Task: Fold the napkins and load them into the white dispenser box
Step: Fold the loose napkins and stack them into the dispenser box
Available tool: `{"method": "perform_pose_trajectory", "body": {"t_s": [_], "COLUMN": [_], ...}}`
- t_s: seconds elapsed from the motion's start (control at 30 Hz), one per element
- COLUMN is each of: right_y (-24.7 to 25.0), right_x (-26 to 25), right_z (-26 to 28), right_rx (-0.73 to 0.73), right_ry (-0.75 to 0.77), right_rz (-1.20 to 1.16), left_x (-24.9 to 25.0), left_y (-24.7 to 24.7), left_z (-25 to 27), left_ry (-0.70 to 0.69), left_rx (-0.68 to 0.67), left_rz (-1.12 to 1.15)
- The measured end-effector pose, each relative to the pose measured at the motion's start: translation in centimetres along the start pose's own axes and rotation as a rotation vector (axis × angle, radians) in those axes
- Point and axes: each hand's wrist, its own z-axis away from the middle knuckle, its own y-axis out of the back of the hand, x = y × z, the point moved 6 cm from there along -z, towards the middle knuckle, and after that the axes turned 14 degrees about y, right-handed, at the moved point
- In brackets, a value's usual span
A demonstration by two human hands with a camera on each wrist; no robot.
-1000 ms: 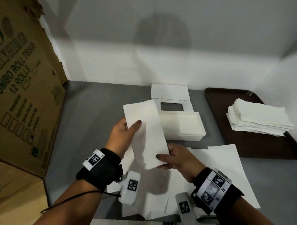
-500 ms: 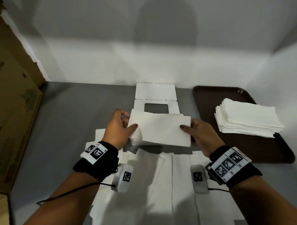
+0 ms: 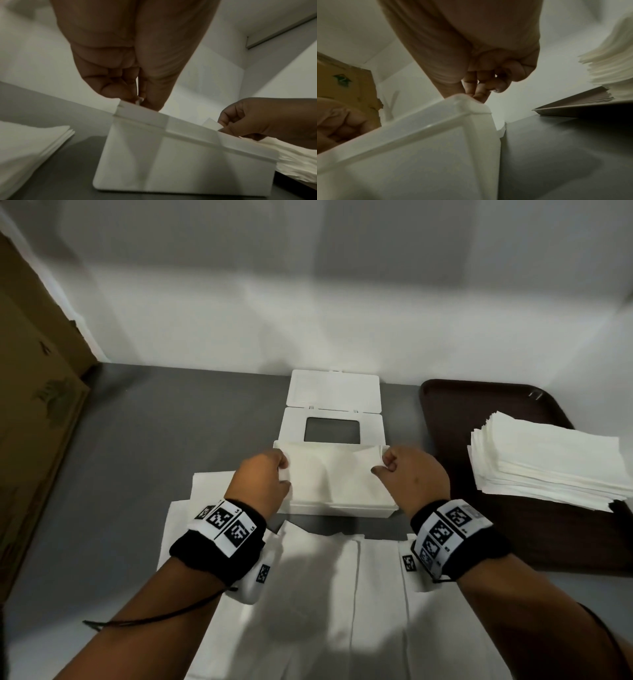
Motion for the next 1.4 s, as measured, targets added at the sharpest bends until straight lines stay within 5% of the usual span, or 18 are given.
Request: {"method": "perform_pose_trajectory", "body": {"t_s": [0.23, 0.57, 0.8, 0.97, 1.17, 1.4], "right_y": [0.2, 1.8, -1.9, -7.2, -9.3, -9.2], "right_x": [-0.9, -3.2, -10.8, -12.9, -13.7, -13.8], "right_z": [-0.1, 1.8, 6.5, 9.1, 9.5, 9.4], "right_rx": [0.022, 0.085, -0.190, -0.452, -0.410, -0.439], "right_ry": [0.029, 0.040, 0.177, 0.163, 0.102, 0.057], "right_rz": [0.092, -0.131, -0.308, -0.208, 0.036, -0.018], "left_x": [0.5, -2.1, -9.0, -11.8, -12.5, -12.7], "left_y": [-0.5, 3.0, 4.1, 2.2, -0.3, -0.9], "left_z": [0.0, 2.1, 4.4, 7.0, 8.7, 8.5], "left_ry": [0.005, 0.025, 0.029, 0.036, 0.028, -0.009], "left_rx": [-0.028, 0.112, 0.039, -0.090, -0.187, -0.190], "left_rz": [-0.180, -0.012, 0.038, -0.005, -0.063, -0.102]}}
